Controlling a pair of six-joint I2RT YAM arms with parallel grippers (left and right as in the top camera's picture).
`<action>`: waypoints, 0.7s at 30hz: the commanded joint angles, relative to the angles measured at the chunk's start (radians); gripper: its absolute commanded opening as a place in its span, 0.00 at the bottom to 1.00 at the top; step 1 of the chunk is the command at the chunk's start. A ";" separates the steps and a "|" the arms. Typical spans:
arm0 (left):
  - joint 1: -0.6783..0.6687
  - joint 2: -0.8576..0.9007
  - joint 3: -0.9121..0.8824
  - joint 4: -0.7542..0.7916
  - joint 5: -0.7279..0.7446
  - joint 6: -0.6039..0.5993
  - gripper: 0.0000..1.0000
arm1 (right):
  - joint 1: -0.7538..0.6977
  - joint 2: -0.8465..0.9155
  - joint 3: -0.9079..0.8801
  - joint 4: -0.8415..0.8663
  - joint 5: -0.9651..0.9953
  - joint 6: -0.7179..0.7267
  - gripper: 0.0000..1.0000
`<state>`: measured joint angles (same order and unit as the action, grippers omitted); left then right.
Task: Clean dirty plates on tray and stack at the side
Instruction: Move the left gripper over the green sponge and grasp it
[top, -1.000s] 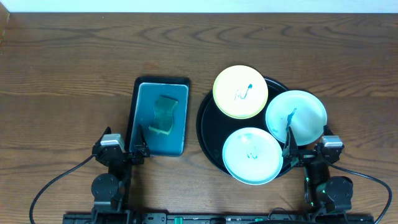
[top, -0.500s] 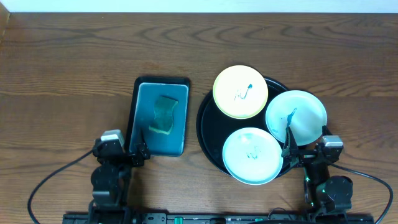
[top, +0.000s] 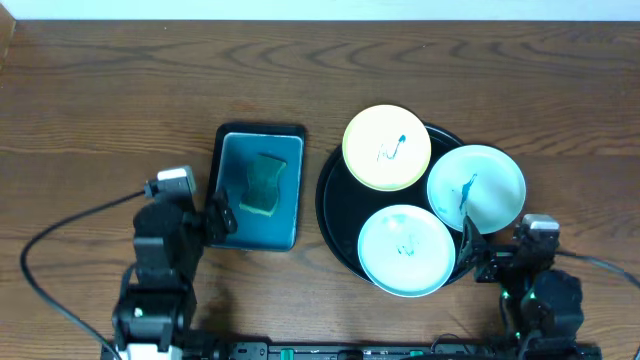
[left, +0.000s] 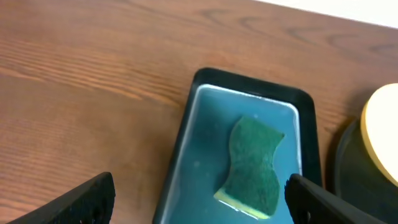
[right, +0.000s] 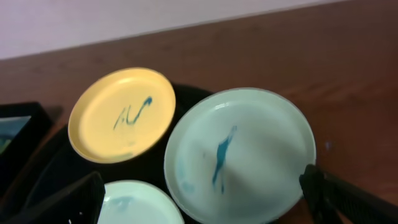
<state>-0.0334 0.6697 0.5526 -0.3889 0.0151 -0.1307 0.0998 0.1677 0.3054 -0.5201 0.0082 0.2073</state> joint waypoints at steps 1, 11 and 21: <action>0.004 0.086 0.109 -0.043 0.064 -0.005 0.88 | -0.001 0.087 0.091 -0.041 -0.032 0.047 0.99; 0.004 0.339 0.409 -0.307 0.083 -0.001 0.88 | -0.001 0.453 0.361 -0.279 -0.074 0.051 0.99; 0.004 0.485 0.558 -0.580 0.111 -0.001 0.88 | -0.001 0.720 0.542 -0.469 -0.099 -0.006 0.99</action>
<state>-0.0334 1.1458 1.0847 -0.9485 0.1150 -0.1307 0.0998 0.8627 0.8097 -0.9756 -0.0574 0.2230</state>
